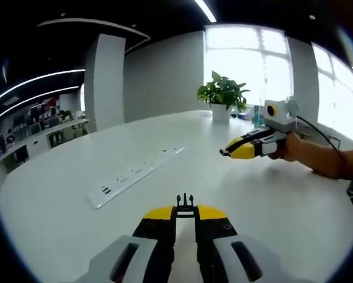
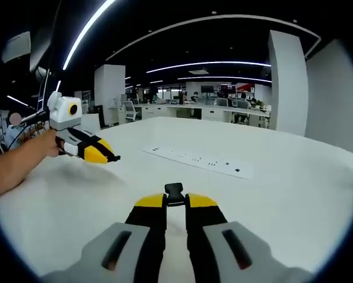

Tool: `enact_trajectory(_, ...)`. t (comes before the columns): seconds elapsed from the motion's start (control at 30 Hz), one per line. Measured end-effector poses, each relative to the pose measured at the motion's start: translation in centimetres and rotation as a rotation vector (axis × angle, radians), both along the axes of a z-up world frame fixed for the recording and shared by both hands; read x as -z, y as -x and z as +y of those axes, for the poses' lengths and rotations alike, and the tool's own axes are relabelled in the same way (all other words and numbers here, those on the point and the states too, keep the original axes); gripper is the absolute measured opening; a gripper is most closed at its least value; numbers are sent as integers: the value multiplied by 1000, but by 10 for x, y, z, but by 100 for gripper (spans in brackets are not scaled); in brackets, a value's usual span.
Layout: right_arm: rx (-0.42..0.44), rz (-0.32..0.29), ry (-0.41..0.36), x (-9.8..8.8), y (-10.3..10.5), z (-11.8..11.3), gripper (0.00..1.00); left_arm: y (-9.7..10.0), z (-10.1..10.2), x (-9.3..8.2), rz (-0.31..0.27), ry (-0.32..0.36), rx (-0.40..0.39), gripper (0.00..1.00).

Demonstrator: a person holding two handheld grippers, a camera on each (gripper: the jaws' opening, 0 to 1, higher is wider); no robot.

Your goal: Snap the two parts of the plastic buckle together until the buckle closes and remains connected.

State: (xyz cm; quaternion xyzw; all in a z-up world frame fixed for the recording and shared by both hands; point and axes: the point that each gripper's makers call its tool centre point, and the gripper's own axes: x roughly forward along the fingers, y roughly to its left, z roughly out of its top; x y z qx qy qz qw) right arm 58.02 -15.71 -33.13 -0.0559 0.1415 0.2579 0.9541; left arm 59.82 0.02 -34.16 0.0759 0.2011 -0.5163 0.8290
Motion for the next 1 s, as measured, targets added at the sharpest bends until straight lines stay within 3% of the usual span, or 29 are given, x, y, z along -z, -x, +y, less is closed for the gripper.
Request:
enact_trajectory(0.23,-13,-4,-4,-1,4,3,10,-1,1,0,-15,-19,3,10)
enact_trajectory(0.37,-19,-3,-7,-3,6,4,10,3,3,4,30,-28,6,9)
enact_trajectory(0.5,-29,-1,-4,-3,10,7,10,6,5,5,29,-36,3,9)
enact_trajectory(1.0,-56,7,-8,-4,20,18,10,28,6,9,29,-41,4,9)
